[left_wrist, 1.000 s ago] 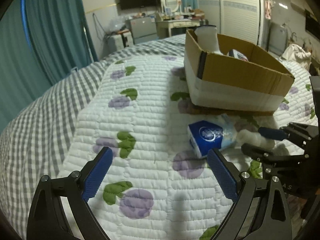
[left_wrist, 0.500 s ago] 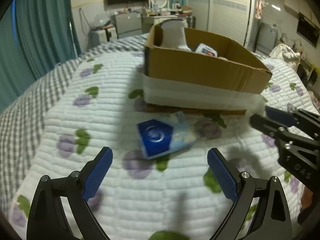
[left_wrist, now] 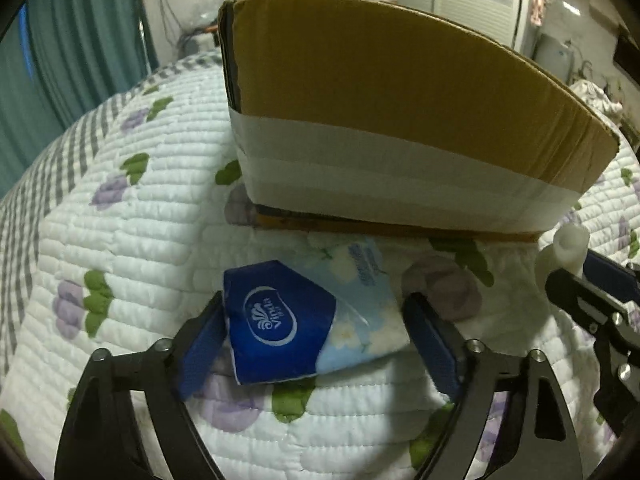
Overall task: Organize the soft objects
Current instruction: 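Grasp the blue Vinda tissue pack with the left tool while the right tool grasps the white plastic pipe, then carry the tissue pack and pipe over the box and open both tools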
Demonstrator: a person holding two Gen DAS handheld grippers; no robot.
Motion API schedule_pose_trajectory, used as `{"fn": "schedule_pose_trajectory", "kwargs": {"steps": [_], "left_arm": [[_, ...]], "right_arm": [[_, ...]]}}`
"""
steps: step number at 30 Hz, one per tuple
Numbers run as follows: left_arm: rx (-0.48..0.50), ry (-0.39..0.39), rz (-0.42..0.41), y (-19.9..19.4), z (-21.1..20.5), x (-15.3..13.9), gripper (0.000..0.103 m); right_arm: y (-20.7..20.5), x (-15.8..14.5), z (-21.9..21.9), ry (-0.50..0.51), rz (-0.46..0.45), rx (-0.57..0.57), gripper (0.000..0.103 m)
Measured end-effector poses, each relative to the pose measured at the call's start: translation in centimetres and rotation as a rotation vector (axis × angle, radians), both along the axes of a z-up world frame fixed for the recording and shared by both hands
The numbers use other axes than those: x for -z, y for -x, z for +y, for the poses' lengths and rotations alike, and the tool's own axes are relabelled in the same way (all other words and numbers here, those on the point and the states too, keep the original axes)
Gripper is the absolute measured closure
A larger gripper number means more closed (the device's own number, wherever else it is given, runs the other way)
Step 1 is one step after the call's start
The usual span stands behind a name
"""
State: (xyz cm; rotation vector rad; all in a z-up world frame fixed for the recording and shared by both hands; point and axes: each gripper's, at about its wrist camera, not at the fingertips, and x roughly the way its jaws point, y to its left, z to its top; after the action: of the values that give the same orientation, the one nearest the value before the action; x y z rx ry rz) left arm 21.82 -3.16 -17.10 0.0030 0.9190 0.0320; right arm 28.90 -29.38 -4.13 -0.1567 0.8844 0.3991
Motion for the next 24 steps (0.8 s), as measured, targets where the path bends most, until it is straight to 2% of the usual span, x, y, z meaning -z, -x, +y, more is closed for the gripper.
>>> {"fn": "schedule_pose_trajectory", "kwargs": {"steps": [1, 11, 16, 21, 24], "left_arm": [[0.004, 0.001, -0.004, 0.2, 0.0, -0.1, 0.025], [0.035, 0.019, -0.033, 3.1, -0.6, -2.1, 0.026], [0.038, 0.015, -0.077, 5.7, -0.2, -5.9, 0.026], [0.054, 0.002, -0.155, 9.3, -0.8, -10.2, 0.026], [0.06, 0.003, -0.199, 9.6, -1.3, -12.9, 0.026]], "right_arm": [[0.1, 0.0, 0.1, 0.001, -0.001, -0.004, 0.071], [1.5, -1.1, 0.1, -0.033, -0.021, -0.002, 0.071], [3.5, -3.6, -0.3, -0.061, -0.055, 0.002, 0.071], [6.0, -7.5, -1.0, -0.108, -0.116, 0.003, 0.071], [7.4, -10.1, -1.3, -0.124, -0.159, 0.002, 0.071]]}}
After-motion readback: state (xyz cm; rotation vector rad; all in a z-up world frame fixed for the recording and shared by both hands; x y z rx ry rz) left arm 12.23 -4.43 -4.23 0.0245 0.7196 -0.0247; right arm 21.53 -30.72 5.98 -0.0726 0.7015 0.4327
